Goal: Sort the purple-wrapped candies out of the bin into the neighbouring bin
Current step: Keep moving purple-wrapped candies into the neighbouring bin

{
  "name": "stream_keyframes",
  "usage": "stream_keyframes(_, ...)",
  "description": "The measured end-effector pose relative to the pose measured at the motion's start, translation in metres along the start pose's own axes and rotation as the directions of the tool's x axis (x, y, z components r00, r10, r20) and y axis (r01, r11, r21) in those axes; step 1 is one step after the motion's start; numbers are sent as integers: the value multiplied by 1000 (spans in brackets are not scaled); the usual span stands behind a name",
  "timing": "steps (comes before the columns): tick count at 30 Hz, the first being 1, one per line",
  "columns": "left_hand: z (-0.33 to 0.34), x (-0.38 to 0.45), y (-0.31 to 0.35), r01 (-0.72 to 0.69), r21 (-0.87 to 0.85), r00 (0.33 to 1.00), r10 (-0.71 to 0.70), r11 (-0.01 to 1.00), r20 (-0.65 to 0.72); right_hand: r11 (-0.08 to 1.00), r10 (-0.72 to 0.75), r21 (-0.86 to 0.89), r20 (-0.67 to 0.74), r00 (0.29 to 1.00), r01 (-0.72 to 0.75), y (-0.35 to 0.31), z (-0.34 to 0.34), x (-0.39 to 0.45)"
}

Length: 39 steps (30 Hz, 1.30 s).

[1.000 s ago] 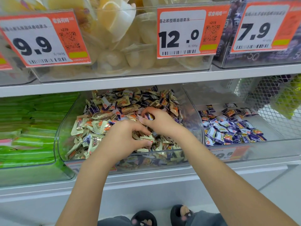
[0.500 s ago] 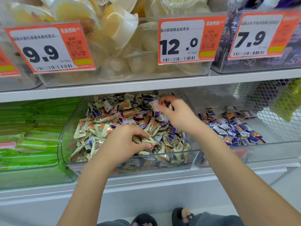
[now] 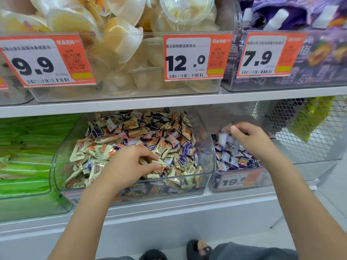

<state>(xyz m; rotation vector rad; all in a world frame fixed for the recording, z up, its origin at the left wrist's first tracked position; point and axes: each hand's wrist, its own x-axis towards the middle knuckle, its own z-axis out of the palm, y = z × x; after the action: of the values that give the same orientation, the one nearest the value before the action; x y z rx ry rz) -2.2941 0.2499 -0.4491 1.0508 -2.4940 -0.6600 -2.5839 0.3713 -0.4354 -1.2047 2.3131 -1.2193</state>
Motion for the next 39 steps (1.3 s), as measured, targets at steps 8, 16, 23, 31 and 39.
stream_keyframes(8, 2, 3, 0, 0, 74, 1000, 0, 997, 0, 955, -246, 121, -180, 953, 269, -46, 22, -14)
stream_keyframes(16, 2, 4, -1, -5, 68, 1000, 5, 998, -1, 876, -322, -258, 315, 893, 408, -68, 109, -16)
stream_keyframes(23, 3, 1, -4, -54, 75, 999, 54, 996, -6, 927, -269, -240, 115, 956, 289, -52, 133, 12)
stream_keyframes(31, 4, 0, -3, -49, 91, 998, 52, 995, -22, 966, -241, -60, 143, 960, 252, -55, 137, 28)
stream_keyframes(39, 5, 0, -6, -58, 83, 998, 60, 995, -24, 928, -215, -248, 248, 944, 277, -50, 144, 33)
